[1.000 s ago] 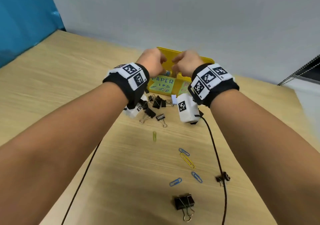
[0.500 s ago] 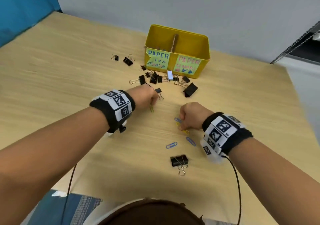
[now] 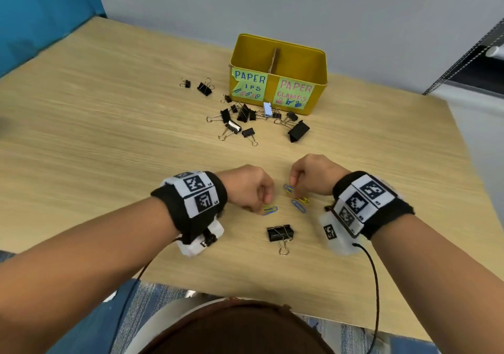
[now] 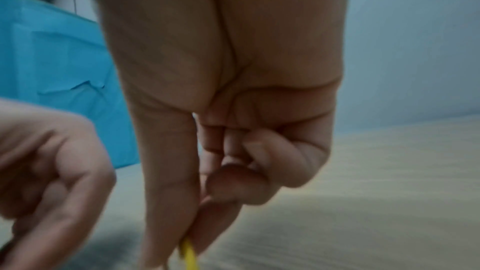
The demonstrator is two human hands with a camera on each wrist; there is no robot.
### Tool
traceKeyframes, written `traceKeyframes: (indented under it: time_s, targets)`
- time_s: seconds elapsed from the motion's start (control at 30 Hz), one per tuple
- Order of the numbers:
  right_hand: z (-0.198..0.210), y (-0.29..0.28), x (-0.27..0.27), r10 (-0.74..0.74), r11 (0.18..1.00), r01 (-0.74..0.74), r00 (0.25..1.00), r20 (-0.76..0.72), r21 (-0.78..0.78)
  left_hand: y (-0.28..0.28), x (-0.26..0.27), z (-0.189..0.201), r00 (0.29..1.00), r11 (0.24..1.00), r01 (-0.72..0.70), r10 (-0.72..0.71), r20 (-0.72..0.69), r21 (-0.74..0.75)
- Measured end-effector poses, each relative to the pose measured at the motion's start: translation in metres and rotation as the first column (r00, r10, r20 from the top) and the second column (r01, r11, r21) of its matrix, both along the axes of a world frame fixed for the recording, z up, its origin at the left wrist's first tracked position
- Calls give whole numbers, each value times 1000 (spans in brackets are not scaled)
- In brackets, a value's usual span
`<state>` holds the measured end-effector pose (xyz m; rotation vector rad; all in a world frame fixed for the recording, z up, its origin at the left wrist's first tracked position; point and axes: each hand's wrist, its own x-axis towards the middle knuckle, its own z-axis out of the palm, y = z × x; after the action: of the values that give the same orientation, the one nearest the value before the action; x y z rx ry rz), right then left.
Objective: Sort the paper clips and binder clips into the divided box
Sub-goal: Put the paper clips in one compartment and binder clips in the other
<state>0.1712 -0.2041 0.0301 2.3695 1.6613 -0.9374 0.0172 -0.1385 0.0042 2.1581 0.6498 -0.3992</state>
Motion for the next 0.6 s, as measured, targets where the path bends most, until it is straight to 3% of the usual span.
traceKeyframes:
  time_s: [0.07,0.17,0.33,0.6]
  targets:
    - [4,-9,2,-12,999,11,1000,-12,-48,-8,3,-4,999,999,-28,28,-16,-17]
    - [0,-21,1,-51,996,53,998,27,-76,-16,8,-5,998,992,-53,56,-25,112]
    - [-22,-30,-6,-110,994,108,983,144,19,-24,13,-6,997,969,-68,73,-11,238]
    - [-29,-36,-10,-156,987,154,986,61,31,-31,18,-8,1000,965,-3,10,-27,261]
